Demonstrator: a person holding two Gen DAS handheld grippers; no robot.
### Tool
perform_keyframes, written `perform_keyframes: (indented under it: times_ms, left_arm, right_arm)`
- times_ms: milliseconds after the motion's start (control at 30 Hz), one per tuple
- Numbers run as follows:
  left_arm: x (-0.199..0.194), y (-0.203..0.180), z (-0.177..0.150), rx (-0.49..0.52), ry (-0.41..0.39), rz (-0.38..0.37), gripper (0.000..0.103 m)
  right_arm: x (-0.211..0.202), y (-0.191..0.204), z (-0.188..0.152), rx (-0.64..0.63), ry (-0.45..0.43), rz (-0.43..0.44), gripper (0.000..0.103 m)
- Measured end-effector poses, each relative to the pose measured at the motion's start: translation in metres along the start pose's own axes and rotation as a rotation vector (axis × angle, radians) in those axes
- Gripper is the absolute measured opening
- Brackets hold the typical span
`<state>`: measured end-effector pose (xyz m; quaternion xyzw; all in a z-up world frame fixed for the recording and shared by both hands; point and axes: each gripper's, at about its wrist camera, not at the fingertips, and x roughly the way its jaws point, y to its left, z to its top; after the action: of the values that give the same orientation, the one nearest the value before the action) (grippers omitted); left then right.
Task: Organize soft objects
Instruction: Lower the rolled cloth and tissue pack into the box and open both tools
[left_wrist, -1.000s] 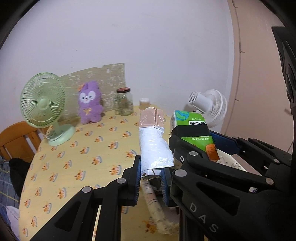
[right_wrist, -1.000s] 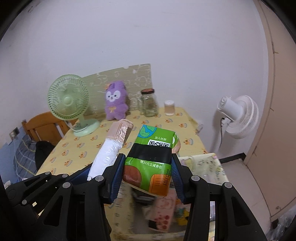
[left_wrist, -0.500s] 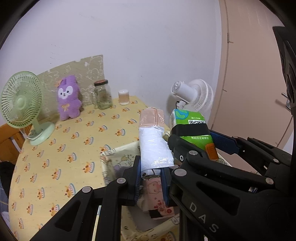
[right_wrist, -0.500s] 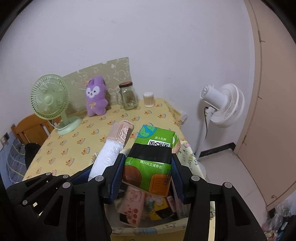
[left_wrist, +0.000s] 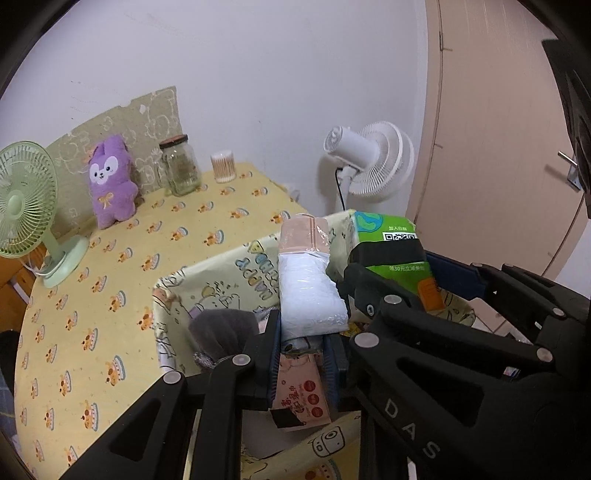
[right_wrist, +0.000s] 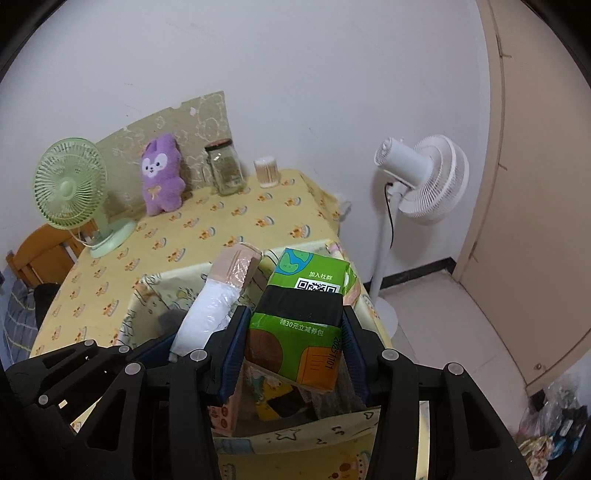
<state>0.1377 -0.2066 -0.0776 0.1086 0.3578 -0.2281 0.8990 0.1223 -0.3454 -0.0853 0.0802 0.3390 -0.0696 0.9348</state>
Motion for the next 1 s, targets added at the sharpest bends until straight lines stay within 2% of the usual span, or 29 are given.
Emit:
perform_keyframes:
  times_ms: [133, 167, 233, 300, 800, 867, 900, 933, 1000]
  left_arm:
    - [0.006, -0.001, -0.002, 0.015, 0.021, 0.005, 0.042]
    - [0.006, -0.001, -0.002, 0.015, 0.020, 0.011, 0.044]
    - [0.005, 0.000, -0.001, 0.019, 0.019, 0.039, 0.055]
    - [0.004, 0.002, -0.001, 0.028, 0.014, 0.064, 0.061]
    - [0.009, 0.029, -0.002, -0.015, 0.050, 0.095, 0.069]
    - [0.008, 0.030, -0.003, -0.020, 0.051, 0.091, 0.070]
    - [0.006, 0.031, -0.004, -0.022, 0.048, 0.083, 0.071]
    - [0.005, 0.031, -0.003, -0.025, 0.046, 0.078, 0.072]
    - [0.002, 0.033, -0.003, -0.031, 0.037, 0.072, 0.074]
  right_arm:
    - [0.004, -0.002, -0.003, 0.006, 0.010, 0.000, 0.051]
    - [0.004, -0.002, -0.003, 0.006, 0.009, 0.000, 0.051]
    - [0.005, -0.001, -0.003, 0.009, 0.009, 0.003, 0.051]
    - [0.006, 0.000, -0.002, 0.008, 0.008, 0.004, 0.051]
    - [0.023, 0.022, 0.000, 0.027, 0.047, 0.073, 0.054]
    - [0.024, 0.025, 0.000, 0.023, 0.054, 0.076, 0.059]
    - [0.023, 0.026, 0.000, 0.024, 0.058, 0.081, 0.067]
    - [0.023, 0.027, 0.000, 0.029, 0.064, 0.090, 0.080]
    - [0.020, 0.027, -0.001, 0.057, 0.071, 0.089, 0.094]
